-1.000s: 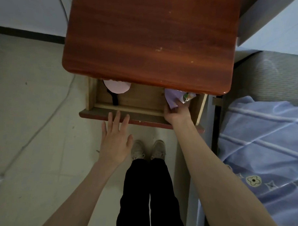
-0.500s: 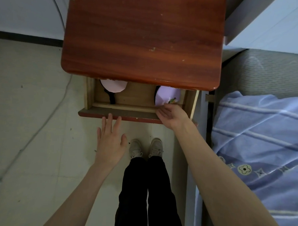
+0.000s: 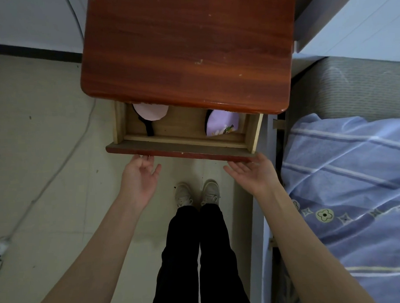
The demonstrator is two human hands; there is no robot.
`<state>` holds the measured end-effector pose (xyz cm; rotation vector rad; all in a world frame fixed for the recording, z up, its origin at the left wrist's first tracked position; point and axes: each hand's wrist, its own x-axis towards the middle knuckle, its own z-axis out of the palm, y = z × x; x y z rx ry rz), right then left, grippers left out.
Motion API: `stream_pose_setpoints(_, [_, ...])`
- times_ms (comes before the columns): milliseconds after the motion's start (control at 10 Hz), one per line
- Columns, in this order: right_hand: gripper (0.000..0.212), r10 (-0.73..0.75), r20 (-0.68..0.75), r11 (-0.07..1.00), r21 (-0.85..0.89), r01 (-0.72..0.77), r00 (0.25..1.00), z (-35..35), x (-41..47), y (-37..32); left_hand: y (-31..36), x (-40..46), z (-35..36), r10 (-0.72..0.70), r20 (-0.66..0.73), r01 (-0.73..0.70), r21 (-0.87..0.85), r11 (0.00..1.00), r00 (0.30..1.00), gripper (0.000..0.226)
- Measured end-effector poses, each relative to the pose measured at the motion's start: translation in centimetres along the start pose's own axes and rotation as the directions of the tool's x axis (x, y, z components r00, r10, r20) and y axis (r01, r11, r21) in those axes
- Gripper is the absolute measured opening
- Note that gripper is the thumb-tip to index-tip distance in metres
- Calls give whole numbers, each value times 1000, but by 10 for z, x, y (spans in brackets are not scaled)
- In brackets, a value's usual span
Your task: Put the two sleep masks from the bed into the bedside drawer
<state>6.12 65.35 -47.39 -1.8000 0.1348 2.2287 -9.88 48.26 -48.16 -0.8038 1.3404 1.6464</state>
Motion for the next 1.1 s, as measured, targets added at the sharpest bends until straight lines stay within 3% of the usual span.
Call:
stream_pose_setpoints(100, [58, -3, 52, 998, 69, -1, 999, 0, -7, -1, 3, -6, -1, -12, 24, 15, -135, 991, 1000, 74])
stream_pose_setpoints(300, [71, -6, 128, 994, 108, -8, 992, 20, -32, -21, 21, -18, 13, 20, 86, 1, -237, 971, 996, 70])
stream_pose_setpoints(600, [79, -82, 225, 980, 195, 38, 971, 59, -14, -51, 65, 15, 61, -10, 105, 28, -170, 985, 994, 71])
stream_pose_setpoints(700, [79, -102, 207, 967, 251, 47, 973, 66, -2, -56, 71, 28, 70, -7, 96, 23, -161, 987, 995, 74])
stream_pose_setpoints(800, [77, -122, 166, 963, 259, 77, 979, 68, 3, -54, 69, 30, 71, -16, 79, 31, -198, 980, 997, 63])
stream_pose_setpoints(900, [72, -134, 154, 980, 170, 107, 979, 67, -5, -54, 70, 27, 73, 5, 57, 0, -88, 996, 998, 33])
stream_pose_setpoints(1000, [61, -174, 126, 978, -92, 186, 977, 65, -20, -56, 69, 14, 79, 149, 10, -142, 371, 918, 989, 18])
stream_pose_setpoints(1100, [44, -434, -16, 806, -453, 380, 901, 61, -37, -55, 59, -5, 75, 521, 52, -386, 734, 558, 852, 35])
